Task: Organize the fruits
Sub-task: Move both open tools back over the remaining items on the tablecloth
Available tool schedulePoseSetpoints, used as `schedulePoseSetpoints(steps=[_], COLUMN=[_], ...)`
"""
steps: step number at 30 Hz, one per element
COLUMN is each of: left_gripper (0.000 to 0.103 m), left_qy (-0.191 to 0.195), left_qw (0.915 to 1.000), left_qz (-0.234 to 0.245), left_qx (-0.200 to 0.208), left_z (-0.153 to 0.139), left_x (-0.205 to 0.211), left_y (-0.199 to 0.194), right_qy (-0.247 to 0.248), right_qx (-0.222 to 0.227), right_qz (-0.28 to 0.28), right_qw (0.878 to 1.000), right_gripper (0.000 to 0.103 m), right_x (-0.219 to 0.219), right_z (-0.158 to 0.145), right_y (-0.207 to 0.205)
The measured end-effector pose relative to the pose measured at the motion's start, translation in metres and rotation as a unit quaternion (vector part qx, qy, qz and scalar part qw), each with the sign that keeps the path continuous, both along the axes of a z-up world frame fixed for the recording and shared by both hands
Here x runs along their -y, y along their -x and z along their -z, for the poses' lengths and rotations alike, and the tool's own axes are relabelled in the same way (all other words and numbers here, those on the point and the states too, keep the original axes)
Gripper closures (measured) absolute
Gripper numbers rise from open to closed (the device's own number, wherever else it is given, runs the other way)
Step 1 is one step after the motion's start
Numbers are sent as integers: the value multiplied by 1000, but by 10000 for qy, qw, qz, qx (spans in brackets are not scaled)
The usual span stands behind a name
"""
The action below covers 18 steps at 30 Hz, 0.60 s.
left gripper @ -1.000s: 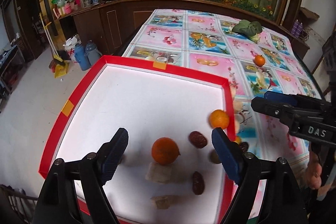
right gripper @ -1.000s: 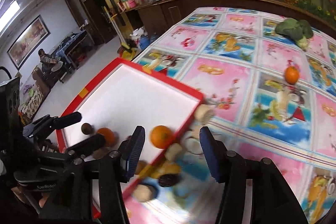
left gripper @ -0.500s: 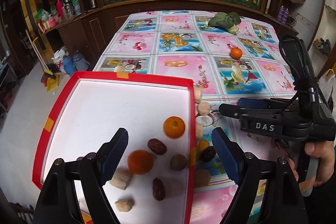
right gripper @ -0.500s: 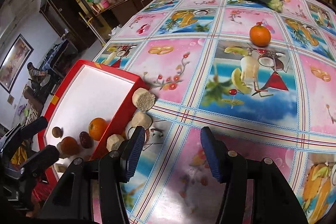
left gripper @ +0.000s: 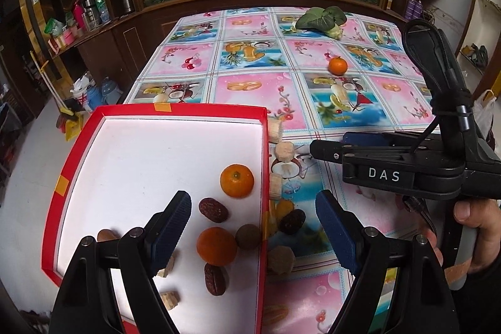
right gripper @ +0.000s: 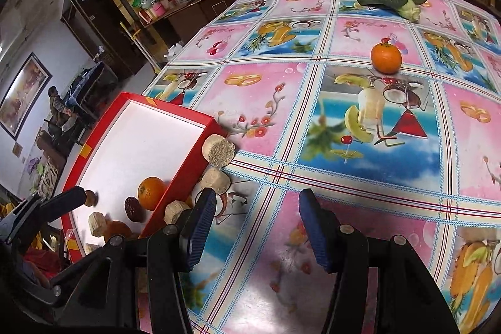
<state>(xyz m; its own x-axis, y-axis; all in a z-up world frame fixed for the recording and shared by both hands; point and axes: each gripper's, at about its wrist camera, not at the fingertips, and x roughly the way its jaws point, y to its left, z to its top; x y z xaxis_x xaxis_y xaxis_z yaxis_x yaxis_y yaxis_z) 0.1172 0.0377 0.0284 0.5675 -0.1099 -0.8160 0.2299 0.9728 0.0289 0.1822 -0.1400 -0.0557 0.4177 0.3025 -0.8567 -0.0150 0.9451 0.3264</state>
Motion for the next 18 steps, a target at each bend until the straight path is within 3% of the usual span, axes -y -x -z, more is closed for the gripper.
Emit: schedulePoseSetpoints(steps=[18], left_gripper=[21], left_qy=[-18], left_qw=[10000], left_qz=[3], left_qx=[-44], left_z=[4], left_x=[-1], left_y=[0], right_qy=[29], right_qx=[1], right_qz=[21], right_qw=[10000], right_gripper=[46], right_x=[0], right_z=[0], right_y=[0])
